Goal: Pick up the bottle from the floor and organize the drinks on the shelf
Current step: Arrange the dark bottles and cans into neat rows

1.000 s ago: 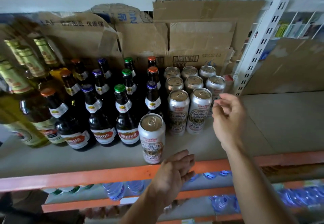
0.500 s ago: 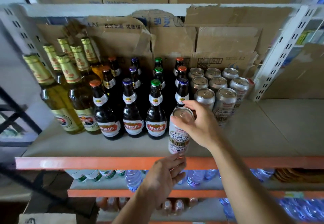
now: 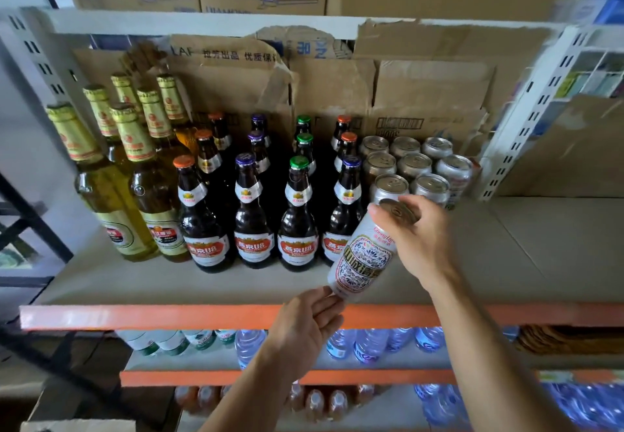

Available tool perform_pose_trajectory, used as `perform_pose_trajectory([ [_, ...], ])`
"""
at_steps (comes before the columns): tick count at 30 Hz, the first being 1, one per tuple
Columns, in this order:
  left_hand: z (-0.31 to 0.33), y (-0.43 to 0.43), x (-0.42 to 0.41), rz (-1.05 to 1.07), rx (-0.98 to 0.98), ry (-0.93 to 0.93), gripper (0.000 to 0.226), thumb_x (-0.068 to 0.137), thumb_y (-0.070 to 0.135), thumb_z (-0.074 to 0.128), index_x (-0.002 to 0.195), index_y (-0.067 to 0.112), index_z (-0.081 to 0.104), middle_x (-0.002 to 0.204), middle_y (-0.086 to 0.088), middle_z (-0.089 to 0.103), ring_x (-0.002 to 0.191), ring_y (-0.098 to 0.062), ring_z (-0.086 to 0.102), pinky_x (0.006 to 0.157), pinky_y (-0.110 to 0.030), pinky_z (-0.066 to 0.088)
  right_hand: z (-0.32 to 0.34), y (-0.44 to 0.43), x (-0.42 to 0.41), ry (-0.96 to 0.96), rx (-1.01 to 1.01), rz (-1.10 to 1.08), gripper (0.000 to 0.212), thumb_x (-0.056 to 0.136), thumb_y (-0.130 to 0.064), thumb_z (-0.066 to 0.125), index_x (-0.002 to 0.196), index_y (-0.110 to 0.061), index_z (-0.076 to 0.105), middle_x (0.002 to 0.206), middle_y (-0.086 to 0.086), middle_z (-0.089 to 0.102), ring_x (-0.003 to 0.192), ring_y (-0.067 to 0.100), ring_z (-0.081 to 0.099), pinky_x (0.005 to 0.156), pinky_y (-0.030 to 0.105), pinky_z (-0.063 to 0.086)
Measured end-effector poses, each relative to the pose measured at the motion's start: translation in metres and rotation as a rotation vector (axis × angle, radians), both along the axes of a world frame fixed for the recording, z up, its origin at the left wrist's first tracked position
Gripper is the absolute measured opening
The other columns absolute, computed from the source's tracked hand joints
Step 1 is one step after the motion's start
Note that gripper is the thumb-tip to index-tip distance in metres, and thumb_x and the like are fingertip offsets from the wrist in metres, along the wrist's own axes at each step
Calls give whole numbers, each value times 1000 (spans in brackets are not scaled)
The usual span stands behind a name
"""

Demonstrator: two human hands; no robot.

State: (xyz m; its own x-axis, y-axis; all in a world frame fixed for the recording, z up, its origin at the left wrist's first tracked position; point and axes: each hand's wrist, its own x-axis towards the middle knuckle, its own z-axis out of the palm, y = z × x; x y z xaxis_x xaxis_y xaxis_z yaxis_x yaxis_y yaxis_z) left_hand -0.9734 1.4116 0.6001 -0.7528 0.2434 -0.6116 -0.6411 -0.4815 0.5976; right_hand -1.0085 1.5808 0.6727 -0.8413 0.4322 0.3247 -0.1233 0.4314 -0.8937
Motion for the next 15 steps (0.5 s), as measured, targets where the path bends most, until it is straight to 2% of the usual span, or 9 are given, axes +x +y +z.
perform_pose_trajectory([
  [2,0,7,-2,-27,1,14,22,94,11,45,97,0,64,98,-14,71,94,-24,66,73,-33,52,-1,14,0,-10,-56,-16,63,49,-71,73,90,-25,62,85,-6,70,82,12,68,80,43,56],
  [4,-1,16,-5,-58,2,20,22,94,10,46,100,0,64,96,-14,72,92,-23,67,72,-33,52,-2,28,5,-15,-89,-52,61,46,-71,76,84,-26,61,80,-6,70,77,11,68,76,43,57],
  [7,0,33,-6,-139,-26,38,21,92,9,47,96,0,65,85,-13,75,86,-24,68,71,-33,52,-2,46,12,-27,-149,-99,67,44,-68,79,88,-20,66,81,-3,73,77,13,70,73,41,57],
  [11,2,58,-6,-241,-35,67,26,93,5,40,95,1,66,84,-12,74,85,-24,67,76,-33,51,0,71,21,-11,-191,-144,63,46,-64,78,85,-15,69,76,0,74,73,13,70,64,34,54],
  [15,4,86,-11,-297,-26,85,26,93,2,38,95,1,64,85,-13,73,85,-24,67,76,-33,50,4,99,26,10,-236,-205,55,47,-63,77,75,-16,69,65,-5,71,59,3,64,51,22,46],
])
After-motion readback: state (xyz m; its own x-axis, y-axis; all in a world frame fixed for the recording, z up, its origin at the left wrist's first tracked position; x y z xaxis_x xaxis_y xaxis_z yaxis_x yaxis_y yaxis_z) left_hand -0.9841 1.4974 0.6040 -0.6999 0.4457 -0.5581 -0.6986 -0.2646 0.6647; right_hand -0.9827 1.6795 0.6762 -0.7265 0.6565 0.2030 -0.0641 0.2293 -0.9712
